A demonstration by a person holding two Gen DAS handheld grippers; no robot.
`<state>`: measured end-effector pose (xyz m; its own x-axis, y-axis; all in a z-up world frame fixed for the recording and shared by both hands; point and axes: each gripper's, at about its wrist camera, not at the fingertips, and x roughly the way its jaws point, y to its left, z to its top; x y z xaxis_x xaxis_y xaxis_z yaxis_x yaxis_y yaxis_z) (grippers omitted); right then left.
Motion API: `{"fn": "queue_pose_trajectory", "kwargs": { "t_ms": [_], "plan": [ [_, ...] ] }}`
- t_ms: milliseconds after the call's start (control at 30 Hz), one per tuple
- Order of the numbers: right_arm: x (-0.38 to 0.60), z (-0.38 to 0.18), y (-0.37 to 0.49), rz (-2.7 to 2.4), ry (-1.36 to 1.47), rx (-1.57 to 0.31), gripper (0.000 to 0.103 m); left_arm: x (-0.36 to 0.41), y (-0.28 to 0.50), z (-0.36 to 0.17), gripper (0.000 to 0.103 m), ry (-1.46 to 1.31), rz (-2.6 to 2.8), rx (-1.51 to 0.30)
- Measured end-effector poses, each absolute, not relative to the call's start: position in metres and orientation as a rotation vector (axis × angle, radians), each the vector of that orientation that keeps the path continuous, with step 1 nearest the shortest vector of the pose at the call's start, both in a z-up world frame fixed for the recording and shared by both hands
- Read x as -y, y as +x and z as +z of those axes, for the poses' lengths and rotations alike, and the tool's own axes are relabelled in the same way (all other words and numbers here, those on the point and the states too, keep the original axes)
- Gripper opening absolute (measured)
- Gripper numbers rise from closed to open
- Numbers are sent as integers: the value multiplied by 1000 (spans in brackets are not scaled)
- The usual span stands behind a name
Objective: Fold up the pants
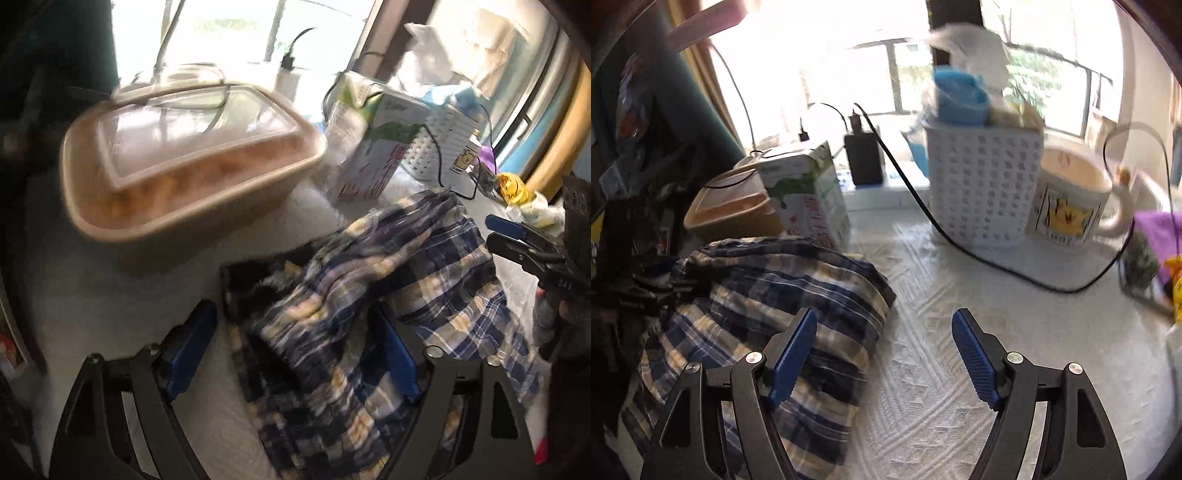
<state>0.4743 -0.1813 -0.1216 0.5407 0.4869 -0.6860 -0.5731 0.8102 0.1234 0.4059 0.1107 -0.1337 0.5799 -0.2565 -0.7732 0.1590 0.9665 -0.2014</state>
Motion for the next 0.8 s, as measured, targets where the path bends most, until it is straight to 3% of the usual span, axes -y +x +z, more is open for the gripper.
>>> {"fn": "queue_pose_trajectory", "kwargs": {
  "t_ms": [133,200,433,467,500,567,633,800],
  "plan": [
    [170,-139,475,695,-62,-817,77,-103,408,-135,81,-90,-250,-919],
    [167,-145,478,721,-44,-842,77,-100,407,-135,61,-94,-277,-904],
    [155,-145,493,779,39,-863,77,-98,402,-134,32,-108,-302,-884],
    [154,-144,494,780,40,-862,73,-99,402,-133,30,-120,-306,-883],
    [152,-145,495,788,38,-866,55,-100,400,-133,28,-123,-309,-881],
    [149,-145,493,792,12,-870,45,-99,398,-131,26,-123,-307,-872],
    [141,-144,487,816,-22,-870,28,-99,394,-128,23,-126,-308,-858],
    [139,-132,472,794,-57,-816,19,-97,380,-112,21,-138,-305,-805]
  ]
}}
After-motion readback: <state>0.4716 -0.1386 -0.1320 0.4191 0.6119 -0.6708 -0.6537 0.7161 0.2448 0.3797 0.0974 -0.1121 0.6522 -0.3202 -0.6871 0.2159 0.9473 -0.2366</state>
